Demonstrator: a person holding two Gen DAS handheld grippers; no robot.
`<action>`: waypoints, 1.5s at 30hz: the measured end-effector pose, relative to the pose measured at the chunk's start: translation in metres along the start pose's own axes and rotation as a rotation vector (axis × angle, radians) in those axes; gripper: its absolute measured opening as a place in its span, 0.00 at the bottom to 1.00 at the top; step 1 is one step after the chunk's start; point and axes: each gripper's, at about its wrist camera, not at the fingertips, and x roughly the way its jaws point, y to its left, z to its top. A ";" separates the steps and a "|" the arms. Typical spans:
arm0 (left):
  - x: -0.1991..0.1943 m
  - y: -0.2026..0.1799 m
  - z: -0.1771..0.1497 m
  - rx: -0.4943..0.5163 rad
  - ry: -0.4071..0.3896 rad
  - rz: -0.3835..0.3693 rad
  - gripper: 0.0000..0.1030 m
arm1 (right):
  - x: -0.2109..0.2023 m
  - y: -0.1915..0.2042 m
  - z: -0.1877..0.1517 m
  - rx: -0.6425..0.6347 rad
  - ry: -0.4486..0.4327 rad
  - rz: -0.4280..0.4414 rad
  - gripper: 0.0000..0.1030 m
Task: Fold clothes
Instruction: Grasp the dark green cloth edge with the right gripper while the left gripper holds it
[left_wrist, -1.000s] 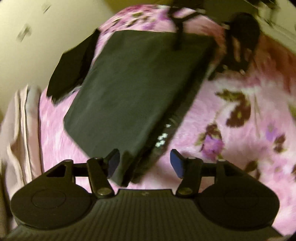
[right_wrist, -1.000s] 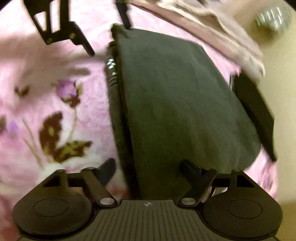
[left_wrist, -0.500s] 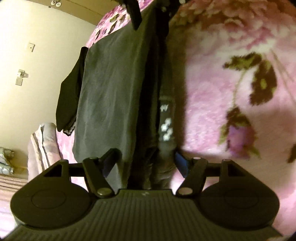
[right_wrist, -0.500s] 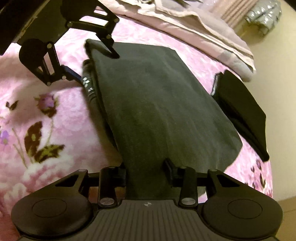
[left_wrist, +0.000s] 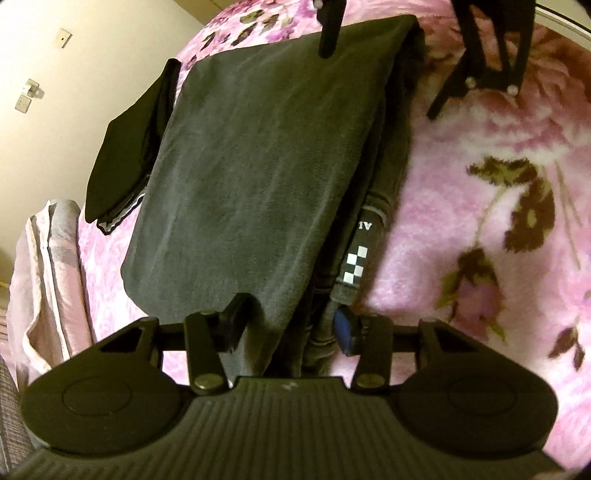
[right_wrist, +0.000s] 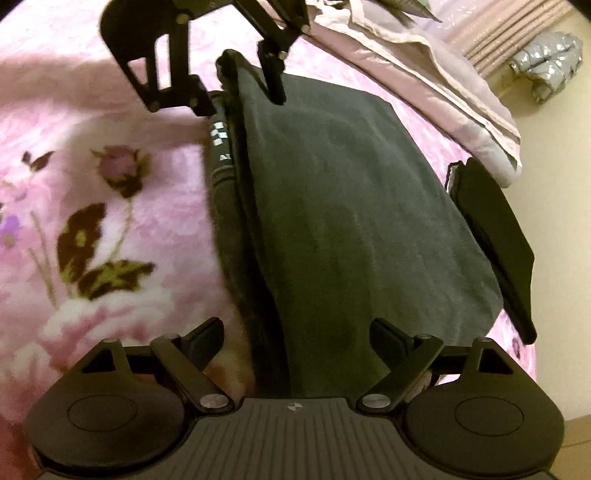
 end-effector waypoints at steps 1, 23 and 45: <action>-0.003 -0.003 0.000 -0.001 0.000 0.000 0.42 | 0.002 -0.001 0.001 0.001 -0.002 -0.001 0.85; -0.013 0.011 0.014 -0.147 0.058 -0.019 0.36 | 0.009 -0.041 0.004 -0.076 -0.031 0.079 0.35; -0.112 -0.132 0.132 -0.469 0.122 0.089 0.34 | -0.068 -0.011 -0.105 -0.375 -0.112 0.145 0.30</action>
